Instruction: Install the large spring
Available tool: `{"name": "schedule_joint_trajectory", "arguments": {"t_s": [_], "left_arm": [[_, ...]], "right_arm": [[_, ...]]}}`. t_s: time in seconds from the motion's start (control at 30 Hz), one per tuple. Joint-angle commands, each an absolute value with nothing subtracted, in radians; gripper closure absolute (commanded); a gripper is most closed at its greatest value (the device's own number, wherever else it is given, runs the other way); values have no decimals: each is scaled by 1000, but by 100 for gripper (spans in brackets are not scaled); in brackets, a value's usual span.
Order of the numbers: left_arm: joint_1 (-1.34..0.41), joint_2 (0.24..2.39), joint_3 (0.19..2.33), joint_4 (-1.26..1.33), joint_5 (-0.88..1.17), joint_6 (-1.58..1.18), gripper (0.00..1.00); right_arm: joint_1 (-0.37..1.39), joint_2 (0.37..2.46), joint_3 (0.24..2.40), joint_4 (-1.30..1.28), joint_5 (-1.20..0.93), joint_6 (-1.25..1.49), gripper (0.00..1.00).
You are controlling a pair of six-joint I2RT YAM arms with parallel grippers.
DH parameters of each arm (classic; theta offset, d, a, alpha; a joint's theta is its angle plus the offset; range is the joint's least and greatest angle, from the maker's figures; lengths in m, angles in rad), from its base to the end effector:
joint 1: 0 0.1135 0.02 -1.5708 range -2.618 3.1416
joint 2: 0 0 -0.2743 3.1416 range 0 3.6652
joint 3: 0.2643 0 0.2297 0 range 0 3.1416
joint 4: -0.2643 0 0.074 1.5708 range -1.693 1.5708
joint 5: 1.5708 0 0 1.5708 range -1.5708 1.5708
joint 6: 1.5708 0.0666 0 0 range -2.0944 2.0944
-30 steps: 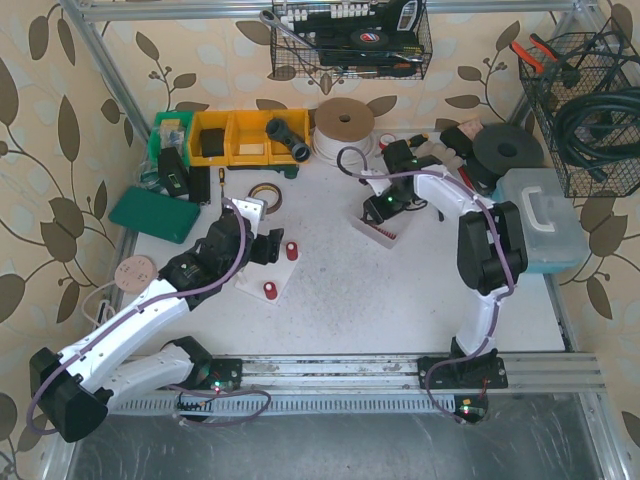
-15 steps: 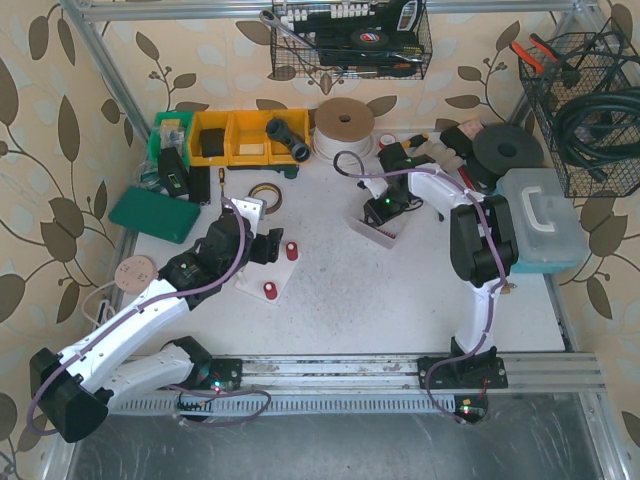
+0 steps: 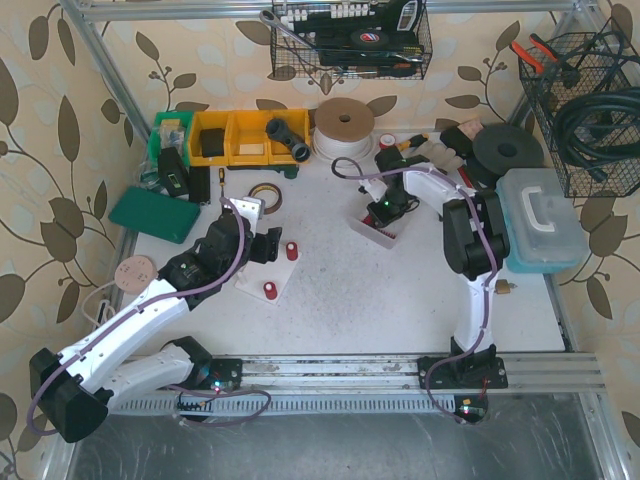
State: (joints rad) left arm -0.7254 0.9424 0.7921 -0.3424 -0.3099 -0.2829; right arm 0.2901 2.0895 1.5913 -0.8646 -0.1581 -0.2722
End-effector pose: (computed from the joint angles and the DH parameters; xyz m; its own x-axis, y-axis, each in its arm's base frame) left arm 0.1691 -0.1228 0.2965 -0.4601 0.0527 -0.8863 0.3149 0.9430 -0.1074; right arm 0.3882 0.1268 0.1617 -0.8187 -0.5215 -0.2403 -0.5541 0.8272 0.0928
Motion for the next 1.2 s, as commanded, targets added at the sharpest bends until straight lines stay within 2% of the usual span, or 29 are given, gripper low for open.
{"name": "schedule_joint_trajectory", "arguments": {"t_s": [0.0,0.17,0.4,0.57,0.7,1.0,1.17], "left_arm": [[-715,919,794,-329,-326,-298,16],[-715,913,789,-325,-325,-299,16],[-715,913,788,-321,-325,-298,16],[-715,916,792,-322,-323,-297,16],[-715,917,790,-320,-321,-298,16],[-715,947,762,-275,-278,-338,16],[-715,986,752,-234,-232,-359,21]], "right_arm": [[287,2079,1634,-858,-85,-232,71],[293,2038,1611,-814,-209,-254,69],[307,2051,1600,-821,-197,-224,61],[319,2017,1570,-788,-283,-245,62],[317,2067,1622,-853,-334,-298,62],[315,2159,1654,-896,-267,-329,57],[314,2159,1642,-860,-177,-311,59]]}}
